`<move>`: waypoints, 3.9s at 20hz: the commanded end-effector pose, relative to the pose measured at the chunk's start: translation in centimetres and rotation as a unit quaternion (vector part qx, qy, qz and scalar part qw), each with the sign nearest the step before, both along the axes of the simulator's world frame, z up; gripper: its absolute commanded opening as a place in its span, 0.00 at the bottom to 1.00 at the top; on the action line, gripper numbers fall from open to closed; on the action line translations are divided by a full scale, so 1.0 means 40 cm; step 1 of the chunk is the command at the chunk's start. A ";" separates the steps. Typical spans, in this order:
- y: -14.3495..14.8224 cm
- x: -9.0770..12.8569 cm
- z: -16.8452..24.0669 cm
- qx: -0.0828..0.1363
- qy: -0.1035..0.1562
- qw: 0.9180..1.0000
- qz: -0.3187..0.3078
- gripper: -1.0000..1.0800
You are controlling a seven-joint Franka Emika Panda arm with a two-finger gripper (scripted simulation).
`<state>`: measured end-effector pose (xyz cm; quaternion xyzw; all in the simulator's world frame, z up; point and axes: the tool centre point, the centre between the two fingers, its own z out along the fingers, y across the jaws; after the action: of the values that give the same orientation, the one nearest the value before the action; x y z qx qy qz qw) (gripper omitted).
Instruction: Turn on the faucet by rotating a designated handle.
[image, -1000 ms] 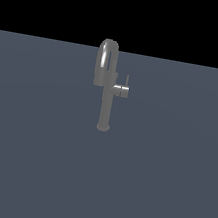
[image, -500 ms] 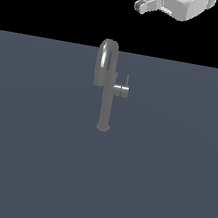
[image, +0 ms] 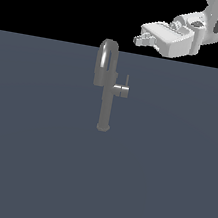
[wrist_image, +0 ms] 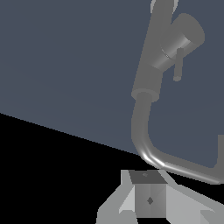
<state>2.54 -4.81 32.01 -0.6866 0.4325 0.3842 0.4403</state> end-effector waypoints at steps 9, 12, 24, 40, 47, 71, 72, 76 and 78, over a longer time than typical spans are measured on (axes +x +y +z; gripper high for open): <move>-0.007 0.044 -0.186 0.109 0.102 0.983 -0.104 0.00; -0.004 0.047 -0.222 0.128 0.120 0.977 -0.122 0.00; 0.007 0.049 -0.269 0.155 0.144 0.966 -0.147 0.00; 0.015 -0.028 -0.241 0.155 0.144 0.966 -0.147 0.00; 0.020 -0.075 -0.237 0.155 0.144 0.966 -0.147 0.00; 0.028 -0.168 -0.333 0.156 0.133 0.968 -0.145 0.00; 0.029 -0.173 -0.351 0.156 0.136 0.968 -0.146 0.00; 0.031 -0.188 -0.401 0.155 0.144 0.966 -0.147 0.00; 0.026 -0.159 -0.337 0.158 0.120 0.970 -0.141 0.00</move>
<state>-3.82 -3.78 19.05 -0.4902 0.5066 0.4607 0.5393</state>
